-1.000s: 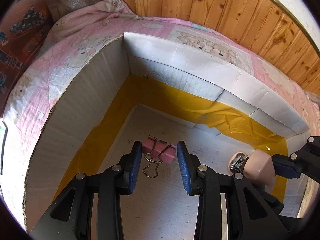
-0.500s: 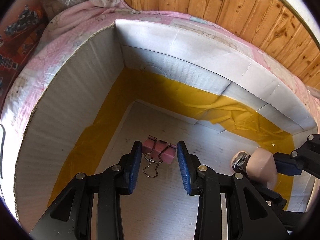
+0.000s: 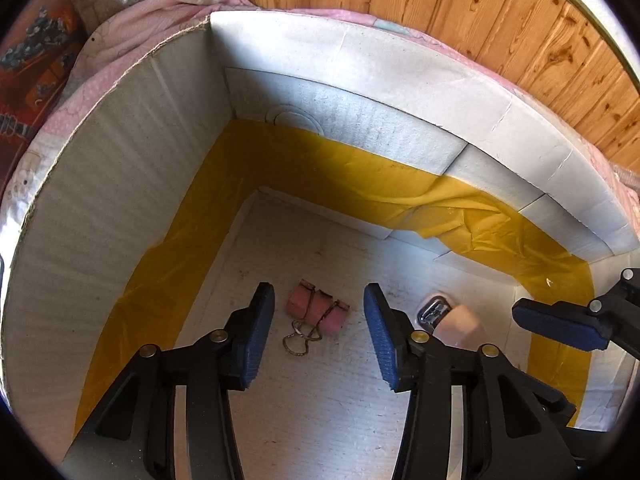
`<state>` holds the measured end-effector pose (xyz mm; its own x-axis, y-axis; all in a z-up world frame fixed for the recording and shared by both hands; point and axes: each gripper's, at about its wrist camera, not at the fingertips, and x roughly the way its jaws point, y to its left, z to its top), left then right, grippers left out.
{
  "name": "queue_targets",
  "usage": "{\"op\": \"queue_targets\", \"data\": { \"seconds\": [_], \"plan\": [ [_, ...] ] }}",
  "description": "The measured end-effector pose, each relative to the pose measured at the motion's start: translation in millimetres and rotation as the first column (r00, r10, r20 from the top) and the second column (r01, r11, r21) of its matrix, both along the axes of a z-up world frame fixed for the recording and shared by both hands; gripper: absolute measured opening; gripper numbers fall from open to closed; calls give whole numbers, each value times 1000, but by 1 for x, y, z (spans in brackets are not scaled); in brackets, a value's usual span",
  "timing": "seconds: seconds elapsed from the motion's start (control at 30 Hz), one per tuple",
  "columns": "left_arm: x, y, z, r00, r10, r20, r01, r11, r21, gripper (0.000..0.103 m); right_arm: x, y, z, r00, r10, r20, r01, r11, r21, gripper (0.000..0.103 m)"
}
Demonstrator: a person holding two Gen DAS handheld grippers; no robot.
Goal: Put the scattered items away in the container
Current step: 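Open the right tool dropping the pink case while the left tool releases the clip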
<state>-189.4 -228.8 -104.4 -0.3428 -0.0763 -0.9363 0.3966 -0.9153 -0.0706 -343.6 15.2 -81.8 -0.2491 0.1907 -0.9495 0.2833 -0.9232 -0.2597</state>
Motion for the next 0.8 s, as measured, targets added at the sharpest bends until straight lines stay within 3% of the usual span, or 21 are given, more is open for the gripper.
{"op": "queue_targets", "data": {
  "seconds": [0.17,0.43,0.6,0.8],
  "plan": [
    [2,-4,2,1000,2,3,-2,1000,-6,52,5,0,9,1000,-4,-16,4,1000,-18,33],
    [8,-22,15,999,32,-35,-27,989,143,52,25,1,29,997,-14,-78,9,998,-67,47],
    [18,-18,35,996,-30,-81,43,986,162,52,42,11,48,986,-45,-158,19,987,-162,47],
    [46,-22,70,988,-55,-146,74,989,130,51,57,17,57,977,-79,-196,30,970,-240,47]
  ]
}}
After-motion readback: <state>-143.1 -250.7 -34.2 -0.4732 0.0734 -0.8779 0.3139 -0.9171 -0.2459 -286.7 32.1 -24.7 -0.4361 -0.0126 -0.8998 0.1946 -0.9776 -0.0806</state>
